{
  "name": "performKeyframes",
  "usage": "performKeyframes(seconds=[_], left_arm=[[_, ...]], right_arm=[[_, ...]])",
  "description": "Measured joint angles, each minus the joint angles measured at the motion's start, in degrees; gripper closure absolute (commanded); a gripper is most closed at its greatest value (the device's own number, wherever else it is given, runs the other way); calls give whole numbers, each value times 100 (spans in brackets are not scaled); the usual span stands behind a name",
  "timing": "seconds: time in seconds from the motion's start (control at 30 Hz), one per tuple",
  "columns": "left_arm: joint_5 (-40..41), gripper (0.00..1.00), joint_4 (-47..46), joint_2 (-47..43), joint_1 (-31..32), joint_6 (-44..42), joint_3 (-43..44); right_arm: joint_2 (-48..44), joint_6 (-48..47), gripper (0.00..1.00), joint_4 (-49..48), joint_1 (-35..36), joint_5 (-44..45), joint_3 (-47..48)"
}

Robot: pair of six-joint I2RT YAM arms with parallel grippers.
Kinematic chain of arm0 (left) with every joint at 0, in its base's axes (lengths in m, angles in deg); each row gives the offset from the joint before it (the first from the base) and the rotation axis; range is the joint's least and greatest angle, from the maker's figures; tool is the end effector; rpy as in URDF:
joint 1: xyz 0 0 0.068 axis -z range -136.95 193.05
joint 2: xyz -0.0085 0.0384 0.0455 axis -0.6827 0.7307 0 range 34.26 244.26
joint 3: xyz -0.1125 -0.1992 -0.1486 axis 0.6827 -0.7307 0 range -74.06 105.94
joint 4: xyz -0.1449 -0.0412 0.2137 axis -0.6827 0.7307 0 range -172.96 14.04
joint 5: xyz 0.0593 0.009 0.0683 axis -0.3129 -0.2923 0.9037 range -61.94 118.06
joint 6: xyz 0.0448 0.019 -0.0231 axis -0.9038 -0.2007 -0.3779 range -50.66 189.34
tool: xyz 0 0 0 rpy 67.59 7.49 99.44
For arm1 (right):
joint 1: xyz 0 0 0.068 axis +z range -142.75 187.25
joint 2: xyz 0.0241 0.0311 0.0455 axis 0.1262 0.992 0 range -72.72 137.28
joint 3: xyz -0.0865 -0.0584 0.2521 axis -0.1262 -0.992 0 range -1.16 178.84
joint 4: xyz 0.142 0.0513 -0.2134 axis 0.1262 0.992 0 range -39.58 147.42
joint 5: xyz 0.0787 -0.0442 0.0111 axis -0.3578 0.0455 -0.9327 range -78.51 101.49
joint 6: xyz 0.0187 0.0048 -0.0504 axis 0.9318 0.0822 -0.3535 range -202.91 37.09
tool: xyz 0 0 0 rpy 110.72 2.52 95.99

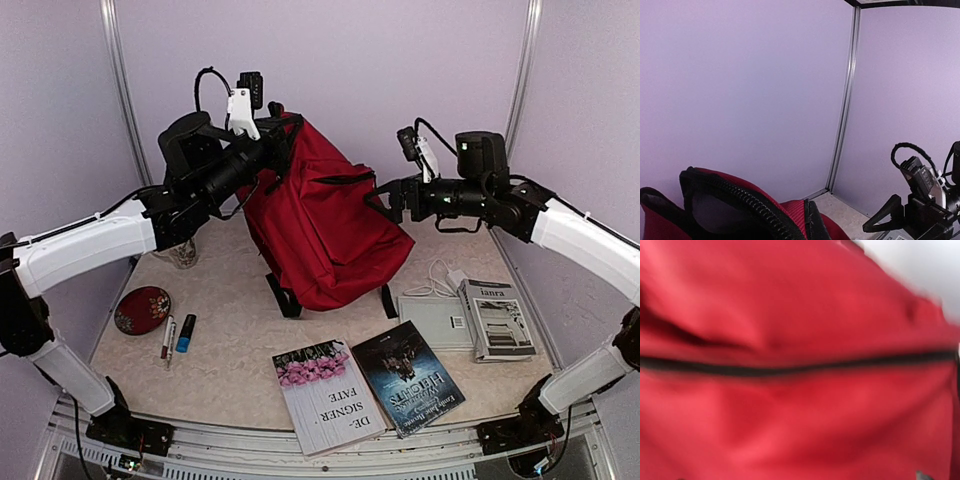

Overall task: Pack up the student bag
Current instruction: Pass from the left arm to the right

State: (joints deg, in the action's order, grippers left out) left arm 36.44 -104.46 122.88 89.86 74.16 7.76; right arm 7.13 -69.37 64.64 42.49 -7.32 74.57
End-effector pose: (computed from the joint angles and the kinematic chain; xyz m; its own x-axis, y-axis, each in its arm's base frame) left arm 0.2568 -0.2659 0.4358 0.1206 -0.2498 -0.9607 0.6371 0.7617 -0.1181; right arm 0.2583 0.1965 0.3817 -0.4362 -0.0369 -0.8991 -0.7139 0.6225 0.3208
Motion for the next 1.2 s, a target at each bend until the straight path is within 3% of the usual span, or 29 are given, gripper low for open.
performKeyframes(seconds=[0.23, 0.43, 0.5, 0.63, 0.67, 0.83, 0.9, 0.97, 1.03, 1.1, 1.2], left_arm=[[531, 100, -302, 44, 225, 754, -837], [649, 100, -267, 264, 431, 1067, -1019], [664, 100, -297, 251, 476, 1145, -1047], [699, 100, -321, 59, 494, 1259, -1357], [699, 100, -315, 0, 494, 1292, -1453], [415, 100, -280, -240, 531, 1414, -1930], [90, 85, -280, -321, 566, 1425, -2087], [-319, 50, -249, -417, 588, 1325, -2203], [-726, 22, -149, -643, 562, 1104, -2229], [-1123, 11, 48, -1008, 529, 713, -2223], [-1453, 8, 608, -1628, 529, -28, -2129]], right_arm=[[-282, 302, 2, -350, 1134, 809, -297], [739, 501, 1, -632, 1934, 1388, -442], [1051, 525, 13, -629, 1945, 1709, -463], [1241, 555, 86, -647, 1816, 2157, -680], [1226, 577, 99, -686, 1766, 2208, -754], [896, 466, 100, -1073, 1349, 1993, -1228], [708, 223, 100, -1145, 1126, 1687, -1360], [546, -151, 100, -1128, 855, 1331, -1408], [385, -658, 100, -1012, 420, 1075, -1412], [247, -1196, 100, -868, 44, 789, -1394], [-52, -2184, 100, -444, -315, 264, -1309]])
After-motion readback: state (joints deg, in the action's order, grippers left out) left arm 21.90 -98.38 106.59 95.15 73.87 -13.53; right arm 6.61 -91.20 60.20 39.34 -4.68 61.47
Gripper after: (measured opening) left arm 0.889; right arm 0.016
